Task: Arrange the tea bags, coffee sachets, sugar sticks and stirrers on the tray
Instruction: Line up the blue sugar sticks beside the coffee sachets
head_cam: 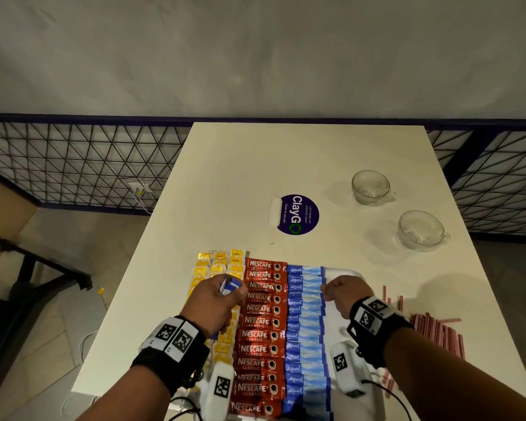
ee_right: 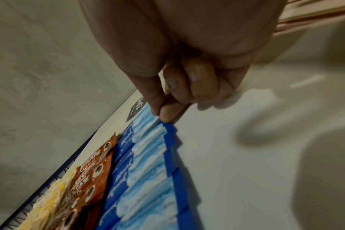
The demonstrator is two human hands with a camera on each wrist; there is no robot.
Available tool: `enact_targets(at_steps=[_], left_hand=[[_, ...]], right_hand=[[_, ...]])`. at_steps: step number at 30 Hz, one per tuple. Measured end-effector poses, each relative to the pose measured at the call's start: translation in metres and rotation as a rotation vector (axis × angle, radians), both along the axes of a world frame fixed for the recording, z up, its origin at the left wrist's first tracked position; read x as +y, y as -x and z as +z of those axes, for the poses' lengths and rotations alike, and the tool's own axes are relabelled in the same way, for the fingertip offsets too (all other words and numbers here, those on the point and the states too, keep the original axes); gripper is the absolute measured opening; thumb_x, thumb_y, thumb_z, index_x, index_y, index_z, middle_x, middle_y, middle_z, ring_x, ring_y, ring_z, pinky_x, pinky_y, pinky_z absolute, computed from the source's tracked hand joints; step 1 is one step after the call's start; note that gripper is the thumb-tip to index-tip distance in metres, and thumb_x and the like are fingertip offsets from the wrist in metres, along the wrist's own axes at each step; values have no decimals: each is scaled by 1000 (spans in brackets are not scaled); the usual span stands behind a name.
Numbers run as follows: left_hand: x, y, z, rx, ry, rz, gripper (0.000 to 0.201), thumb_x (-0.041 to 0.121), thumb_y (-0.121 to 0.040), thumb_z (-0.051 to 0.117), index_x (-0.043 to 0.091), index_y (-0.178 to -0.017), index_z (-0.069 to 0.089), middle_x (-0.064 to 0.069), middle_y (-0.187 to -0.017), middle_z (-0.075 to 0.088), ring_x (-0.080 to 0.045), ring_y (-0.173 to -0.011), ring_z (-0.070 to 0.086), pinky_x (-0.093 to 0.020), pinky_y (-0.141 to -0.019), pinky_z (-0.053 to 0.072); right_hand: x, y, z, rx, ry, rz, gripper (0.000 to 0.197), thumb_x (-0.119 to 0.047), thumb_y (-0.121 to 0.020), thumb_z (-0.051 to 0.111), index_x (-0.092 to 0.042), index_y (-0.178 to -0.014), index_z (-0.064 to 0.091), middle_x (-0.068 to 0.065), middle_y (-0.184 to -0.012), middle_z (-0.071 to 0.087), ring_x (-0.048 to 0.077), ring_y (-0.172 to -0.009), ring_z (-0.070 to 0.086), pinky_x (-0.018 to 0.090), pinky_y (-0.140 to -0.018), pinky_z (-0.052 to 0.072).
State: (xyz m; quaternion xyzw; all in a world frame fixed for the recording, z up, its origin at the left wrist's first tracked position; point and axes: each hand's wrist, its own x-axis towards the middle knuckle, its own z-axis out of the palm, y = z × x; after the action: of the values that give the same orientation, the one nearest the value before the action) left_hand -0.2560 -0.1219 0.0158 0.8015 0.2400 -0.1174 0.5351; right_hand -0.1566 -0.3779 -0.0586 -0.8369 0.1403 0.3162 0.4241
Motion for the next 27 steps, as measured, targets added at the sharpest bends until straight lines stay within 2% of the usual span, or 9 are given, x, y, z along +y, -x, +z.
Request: enact_targets(at_steps=[9,13,15,18,20,22,24,26,27], left_hand=[[0,1,1,-10,-7,-3,11,22,-92,63,11,-92,65,-20,-77,68,-18,-38,44,-29,-43,43],[0,2,1,-5,30,7,11,20,-91,65,10,-94,65,-5,-59,62,-18,-39,45,-30,-44,44],[-1,2,2,1,54,-12,11,19,-89,68,12,-96,64,-1,-53,58,-19,-40,46,-29,-45,45],[-11,-1,7,-12,49,-132,24,21,-83,74,19,-101,58,0,-49,57,-20,-39,49,-26,-43,43],[-20,-5,11,-39,-15,-233,32,25,-77,78,26,-100,56,4,-59,63,-13,-46,53,-24,-47,43],[-25,-11,13,-71,-111,-295,37,32,-70,81,34,-97,55,7,-79,67,-8,-64,60,-21,-57,45],[-27,-14,16,-95,-105,-305,40,41,-63,79,36,-95,56,6,-88,68,-11,-75,64,-25,-65,48],[-28,-15,19,-110,-69,-323,37,41,-64,80,33,-93,57,6,-82,68,-10,-65,62,-28,-62,49],[-28,-14,22,-116,-45,-331,31,34,-70,81,28,-91,59,5,-75,66,-10,-56,59,-27,-55,48]], right_hand=[[-1,-2,-7,-7,25,42,24,-18,-82,72,-15,-60,63,6,-97,73,13,-53,45,25,-53,36],[3,1,15,-150,276,139,37,-53,-86,60,-19,-72,60,0,-79,68,18,-70,58,28,-68,44],[15,5,36,-274,272,219,35,-61,-86,53,-28,-76,56,-9,-76,62,15,-75,57,27,-72,42],[44,17,73,-312,-92,386,22,-52,-87,60,-33,-77,61,-13,-77,63,3,-74,57,23,-69,42],[61,26,87,-291,-284,468,15,-45,-85,66,-34,-76,65,-12,-75,65,1,-71,59,22,-70,46],[70,30,87,-302,-361,483,14,-40,-83,70,-35,-70,67,-11,-69,66,5,-68,61,31,-72,51],[71,29,83,-282,-426,451,18,-31,-83,71,-37,-66,68,-8,-67,67,10,-67,62,40,-75,52],[68,29,82,-244,-489,425,19,-25,-85,70,-30,-66,69,-5,-63,67,10,-62,60,38,-70,50],[66,29,84,-241,-496,416,19,-23,-86,69,-26,-67,69,-6,-59,65,6,-57,57,32,-64,47]])
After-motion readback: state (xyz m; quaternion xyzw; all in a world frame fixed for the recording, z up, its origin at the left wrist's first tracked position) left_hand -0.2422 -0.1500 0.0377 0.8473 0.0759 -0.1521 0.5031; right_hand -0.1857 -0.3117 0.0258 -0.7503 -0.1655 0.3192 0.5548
